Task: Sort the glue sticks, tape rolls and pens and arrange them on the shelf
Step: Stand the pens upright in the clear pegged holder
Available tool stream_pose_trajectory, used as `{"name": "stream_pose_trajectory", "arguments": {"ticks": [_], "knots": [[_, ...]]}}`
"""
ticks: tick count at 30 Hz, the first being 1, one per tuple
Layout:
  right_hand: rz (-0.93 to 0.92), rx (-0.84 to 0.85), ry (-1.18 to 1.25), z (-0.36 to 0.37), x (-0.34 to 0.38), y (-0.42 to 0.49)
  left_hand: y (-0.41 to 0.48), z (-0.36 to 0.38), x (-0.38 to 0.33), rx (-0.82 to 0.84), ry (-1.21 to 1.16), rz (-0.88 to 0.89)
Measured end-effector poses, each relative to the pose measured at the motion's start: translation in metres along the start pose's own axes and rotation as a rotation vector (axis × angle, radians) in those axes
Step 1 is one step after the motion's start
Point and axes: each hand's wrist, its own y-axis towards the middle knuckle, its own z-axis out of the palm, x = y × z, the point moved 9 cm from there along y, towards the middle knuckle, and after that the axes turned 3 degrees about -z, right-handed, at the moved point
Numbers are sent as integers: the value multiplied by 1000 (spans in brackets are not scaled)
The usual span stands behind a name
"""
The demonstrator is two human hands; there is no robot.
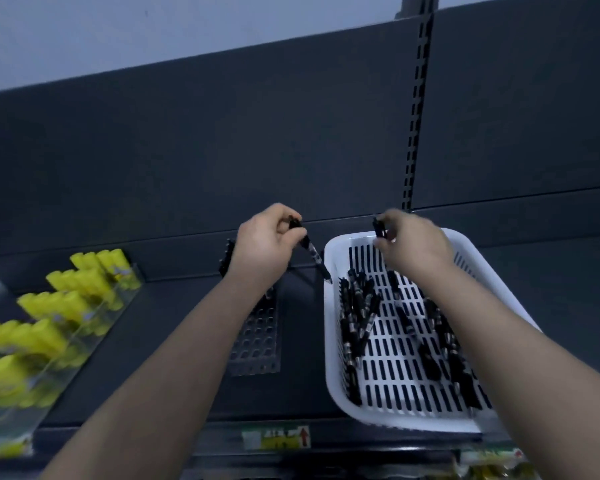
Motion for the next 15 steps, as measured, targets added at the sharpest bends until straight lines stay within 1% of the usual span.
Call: {"name": "stream_pose_trajectory", "arguments": {"ticks": [4, 8, 11, 15], "knots": [[-159, -111, 190, -33, 68, -16, -1, -39, 13, -3, 68, -32], [-217, -135, 431, -32, 122, -39, -6, -76, 32, -29, 120, -37], [-236, -109, 493, -9, 145, -52, -10, -95, 47, -93, 223, -3], [-231, -83, 467, 23, 158, -62, -15, -98, 68, -106, 245, 28]]}}
